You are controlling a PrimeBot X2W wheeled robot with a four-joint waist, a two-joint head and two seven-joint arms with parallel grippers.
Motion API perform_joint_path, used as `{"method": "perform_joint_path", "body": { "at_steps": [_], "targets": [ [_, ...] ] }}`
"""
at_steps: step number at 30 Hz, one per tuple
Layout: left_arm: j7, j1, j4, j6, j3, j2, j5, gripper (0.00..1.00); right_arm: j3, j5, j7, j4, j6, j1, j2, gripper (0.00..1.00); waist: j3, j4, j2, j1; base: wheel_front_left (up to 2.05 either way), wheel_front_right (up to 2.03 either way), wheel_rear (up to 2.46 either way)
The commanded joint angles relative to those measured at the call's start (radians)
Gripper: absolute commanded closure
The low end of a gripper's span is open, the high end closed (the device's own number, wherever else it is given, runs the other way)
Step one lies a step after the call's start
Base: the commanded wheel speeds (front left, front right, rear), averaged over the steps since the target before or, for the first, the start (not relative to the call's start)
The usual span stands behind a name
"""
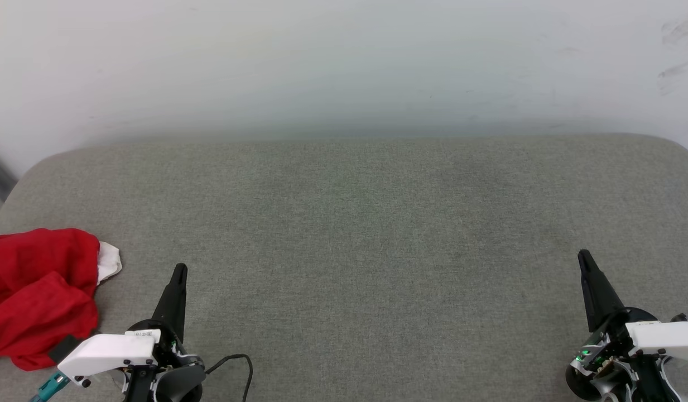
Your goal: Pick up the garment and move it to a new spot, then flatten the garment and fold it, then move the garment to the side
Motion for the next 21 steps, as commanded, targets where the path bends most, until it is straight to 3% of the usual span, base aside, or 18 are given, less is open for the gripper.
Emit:
{"method": "perform_joint_path", "body": {
  "at_steps": [1,21],
  "targets": [
    [0.002,-0.005,-0.001,-0.004,0.001,-0.002,0.001,1.00,0.001,0.004,-0.001,0.001,0.000,-0.011,0.003,1.00,0.000,0.000,0.0000,0.0000,0.00,0.00,0.00],
    [0.002,-0.005,-0.001,-0.004,0.001,-0.002,0.001,1.00,0.001,0.004,-0.001,0.001,0.000,-0.011,0.003,1.00,0.000,0.000,0.0000,0.0000,0.00,0.00,0.00]
  ]
}}
